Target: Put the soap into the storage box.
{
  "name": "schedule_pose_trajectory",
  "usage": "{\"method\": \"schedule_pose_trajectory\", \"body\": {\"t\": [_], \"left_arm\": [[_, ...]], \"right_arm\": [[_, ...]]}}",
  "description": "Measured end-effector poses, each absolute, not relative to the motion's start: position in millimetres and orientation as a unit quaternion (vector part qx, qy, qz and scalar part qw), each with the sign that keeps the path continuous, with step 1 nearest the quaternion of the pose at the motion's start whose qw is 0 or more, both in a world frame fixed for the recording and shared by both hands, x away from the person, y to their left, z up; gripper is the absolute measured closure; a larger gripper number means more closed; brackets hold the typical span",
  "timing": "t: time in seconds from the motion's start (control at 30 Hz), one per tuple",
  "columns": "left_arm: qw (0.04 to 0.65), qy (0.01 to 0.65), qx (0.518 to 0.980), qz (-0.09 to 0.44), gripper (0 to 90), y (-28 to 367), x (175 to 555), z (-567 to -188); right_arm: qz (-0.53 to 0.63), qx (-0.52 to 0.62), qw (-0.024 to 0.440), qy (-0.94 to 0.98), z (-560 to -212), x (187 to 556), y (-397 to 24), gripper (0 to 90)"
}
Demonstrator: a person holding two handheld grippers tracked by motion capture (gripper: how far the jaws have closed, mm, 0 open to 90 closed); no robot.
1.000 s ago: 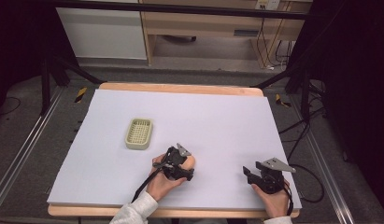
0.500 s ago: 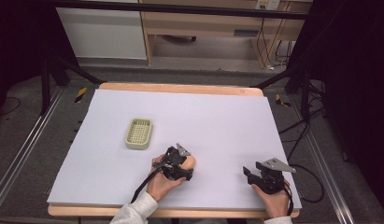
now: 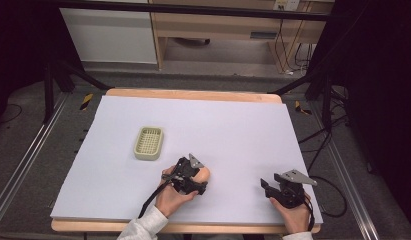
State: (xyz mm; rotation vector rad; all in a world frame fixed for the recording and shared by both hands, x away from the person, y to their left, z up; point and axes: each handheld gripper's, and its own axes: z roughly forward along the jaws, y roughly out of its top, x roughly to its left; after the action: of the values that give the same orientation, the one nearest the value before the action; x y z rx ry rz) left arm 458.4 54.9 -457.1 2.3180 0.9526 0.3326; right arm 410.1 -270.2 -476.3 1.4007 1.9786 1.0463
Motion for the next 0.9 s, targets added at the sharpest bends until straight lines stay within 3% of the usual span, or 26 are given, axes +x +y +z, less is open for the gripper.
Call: {"method": "schedule_pose_trajectory", "body": {"t": [0.9], "left_arm": [[0.322,0.366,0.863,0.132,31.3,77,453,-437]], "right_arm": [[0.384,0.515,0.249,0.725,-476,409,-271,42.0]]}}
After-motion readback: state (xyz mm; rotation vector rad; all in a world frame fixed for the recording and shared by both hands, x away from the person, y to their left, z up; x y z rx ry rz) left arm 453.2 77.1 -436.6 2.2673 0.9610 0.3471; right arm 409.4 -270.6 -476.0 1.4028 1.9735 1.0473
